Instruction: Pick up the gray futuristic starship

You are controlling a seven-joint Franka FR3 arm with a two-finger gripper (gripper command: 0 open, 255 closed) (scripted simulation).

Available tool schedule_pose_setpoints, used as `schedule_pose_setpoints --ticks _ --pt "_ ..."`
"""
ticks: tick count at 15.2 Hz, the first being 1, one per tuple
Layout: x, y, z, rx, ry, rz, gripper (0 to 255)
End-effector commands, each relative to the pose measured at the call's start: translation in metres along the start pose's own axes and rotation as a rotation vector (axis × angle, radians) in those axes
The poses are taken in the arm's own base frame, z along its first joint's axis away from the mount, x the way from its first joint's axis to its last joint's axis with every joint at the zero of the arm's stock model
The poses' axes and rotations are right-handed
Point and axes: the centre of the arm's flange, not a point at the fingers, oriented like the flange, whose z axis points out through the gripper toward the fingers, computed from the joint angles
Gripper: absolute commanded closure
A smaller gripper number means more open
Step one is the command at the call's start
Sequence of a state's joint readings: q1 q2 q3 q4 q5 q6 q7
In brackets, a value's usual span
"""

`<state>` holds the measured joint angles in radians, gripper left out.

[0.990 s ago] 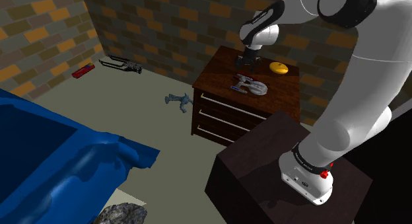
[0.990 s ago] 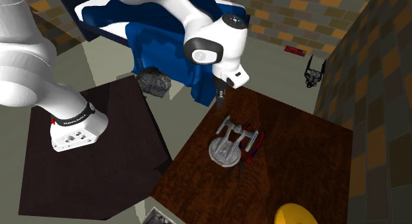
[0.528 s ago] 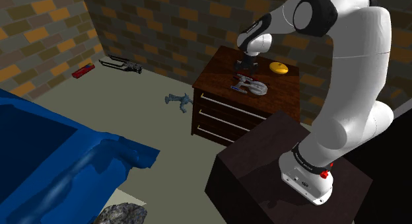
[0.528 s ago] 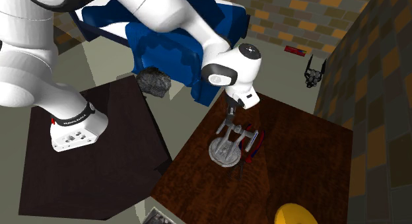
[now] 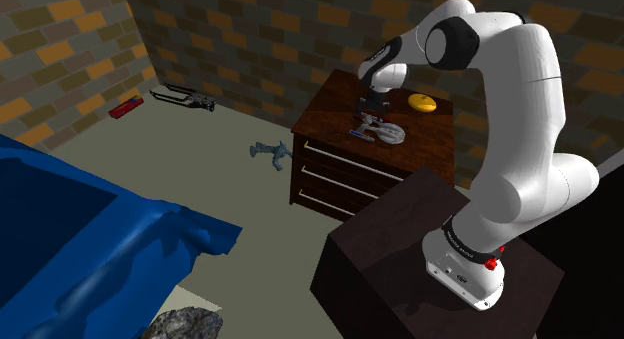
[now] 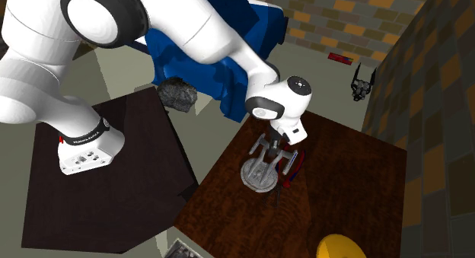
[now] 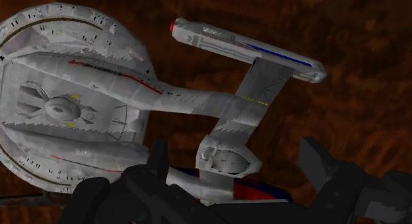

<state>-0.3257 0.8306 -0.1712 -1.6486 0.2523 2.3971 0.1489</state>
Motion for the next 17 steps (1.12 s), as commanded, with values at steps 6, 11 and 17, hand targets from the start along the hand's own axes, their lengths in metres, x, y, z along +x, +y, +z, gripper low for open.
schedule_pose_setpoints --ticks 6,11,17 --pt "0.003 0.001 0.029 0.000 0.000 0.001 0" --pt "0.004 0.002 0.028 0.000 0.000 0.001 255" --pt "0.002 0.001 0.024 0.000 0.000 0.001 255"
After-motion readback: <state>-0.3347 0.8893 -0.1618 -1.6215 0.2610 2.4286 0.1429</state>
